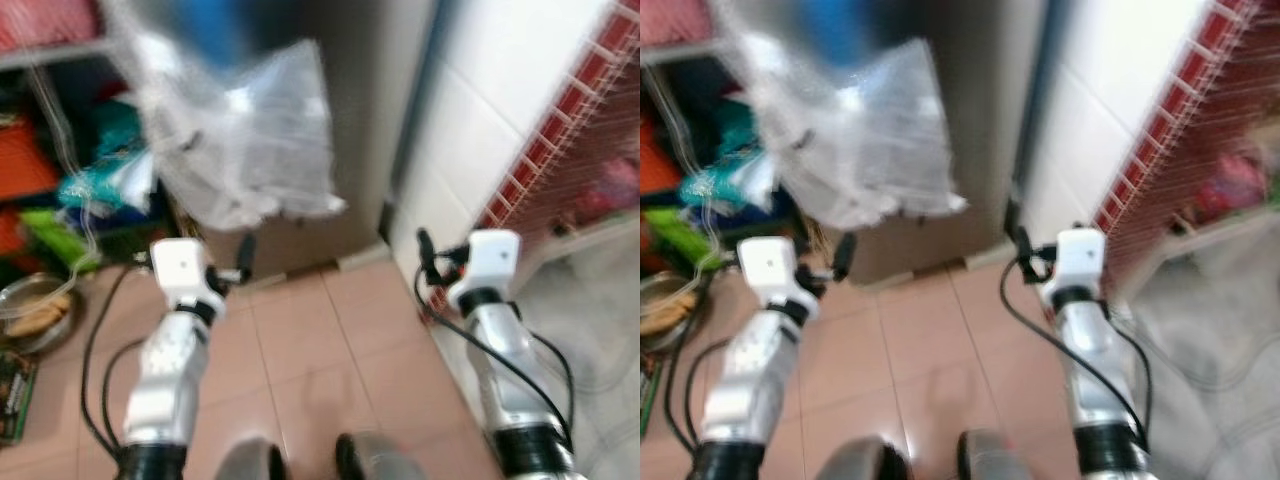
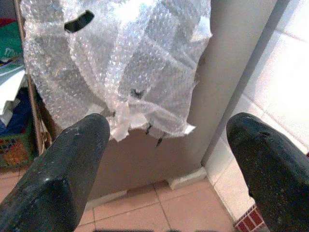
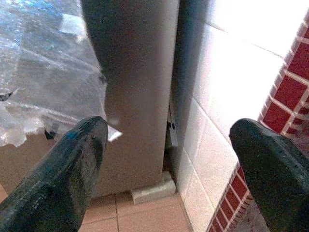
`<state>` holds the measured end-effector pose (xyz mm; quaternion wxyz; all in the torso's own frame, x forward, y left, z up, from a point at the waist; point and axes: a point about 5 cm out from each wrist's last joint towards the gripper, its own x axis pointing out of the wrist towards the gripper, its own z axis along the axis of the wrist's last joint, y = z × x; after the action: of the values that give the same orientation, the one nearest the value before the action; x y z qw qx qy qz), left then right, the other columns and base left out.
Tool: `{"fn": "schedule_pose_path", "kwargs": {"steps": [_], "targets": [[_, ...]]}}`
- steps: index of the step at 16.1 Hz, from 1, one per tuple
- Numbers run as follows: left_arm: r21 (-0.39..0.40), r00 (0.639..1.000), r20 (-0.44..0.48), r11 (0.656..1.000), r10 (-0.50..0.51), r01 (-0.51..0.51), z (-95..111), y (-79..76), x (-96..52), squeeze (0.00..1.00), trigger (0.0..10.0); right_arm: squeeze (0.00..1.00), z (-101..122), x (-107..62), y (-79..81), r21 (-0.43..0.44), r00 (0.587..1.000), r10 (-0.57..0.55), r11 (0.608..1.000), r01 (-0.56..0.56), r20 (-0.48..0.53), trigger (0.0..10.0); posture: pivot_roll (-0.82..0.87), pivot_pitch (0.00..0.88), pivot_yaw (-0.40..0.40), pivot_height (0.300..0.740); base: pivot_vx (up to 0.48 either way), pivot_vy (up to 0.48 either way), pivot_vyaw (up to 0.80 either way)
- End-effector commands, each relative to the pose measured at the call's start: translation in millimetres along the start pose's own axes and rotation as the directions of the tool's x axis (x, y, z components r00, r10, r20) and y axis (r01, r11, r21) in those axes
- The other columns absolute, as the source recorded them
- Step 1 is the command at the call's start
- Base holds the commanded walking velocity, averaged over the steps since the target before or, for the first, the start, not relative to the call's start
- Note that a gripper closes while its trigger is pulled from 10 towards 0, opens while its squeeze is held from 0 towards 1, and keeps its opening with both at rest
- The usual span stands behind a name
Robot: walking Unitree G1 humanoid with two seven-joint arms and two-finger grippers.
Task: Restocking fridge
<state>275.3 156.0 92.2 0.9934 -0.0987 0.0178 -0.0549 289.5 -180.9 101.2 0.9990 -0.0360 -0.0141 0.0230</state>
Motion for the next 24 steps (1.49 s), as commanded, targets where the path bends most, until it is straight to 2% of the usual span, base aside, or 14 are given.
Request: {"fn": "schedule_pose_path", "kwargs": {"steps": [1,7,14,17,22,24], "targets": [[-0.016,1.000,-0.009,1.000,0.005,-0.005,0,0.2,0.3,0.00,10.0,0.00,0,0.2,-3.9,-0.009,1.000,-0.008,1.000,0.008,-0.004,10.0,-0.03,0.091,0.042,0.740,0.000,0.000,-0.80],[-0.019,1.000,-0.008,1.000,-0.003,0.003,0,0.1,0.6,0.00,10.0,0.00,1,2.0,-3.3,-0.010,1.000,-0.002,1.000,0.002,-0.002,10.0,-0.03,0.085,0.038,0.740,0.000,0.186,-0.80],[-0.018,1.000,-0.007,1.000,-0.005,0.005,1,-0.8,3.7,0.00,10.0,0.00,2,4.7,-3.1,-0.011,1.000,0.001,1.000,-0.001,0.001,10.0,-0.03,0.085,0.035,0.740,0.000,0.000,-0.80],[0.022,0.999,0.021,0.999,-0.027,0.026,14,-1.6,11.1,0.00,10.0,0.00,11,9.4,-6.1,-0.016,1.000,-0.005,1.000,0.006,0.026,10.0,-0.01,0.148,0.027,0.740,0.000,0.000,-0.80],[0.022,1.000,0.019,1.000,0.012,-0.013,12,7.9,8.7,0.00,10.0,0.00,9,1.8,-5.8,-0.025,1.000,0.004,1.000,-0.004,0.019,10.0,-0.02,0.158,0.020,0.740,0.000,0.000,-0.80],[0.040,0.999,0.032,0.999,0.006,-0.007,22,14.7,20.1,0.00,10.0,0.00,14,0.9,-0.3,-0.023,0.999,0.013,1.000,-0.012,0.035,10.0,-0.03,0.167,0.024,0.740,0.000,0.000,-0.80]]}}
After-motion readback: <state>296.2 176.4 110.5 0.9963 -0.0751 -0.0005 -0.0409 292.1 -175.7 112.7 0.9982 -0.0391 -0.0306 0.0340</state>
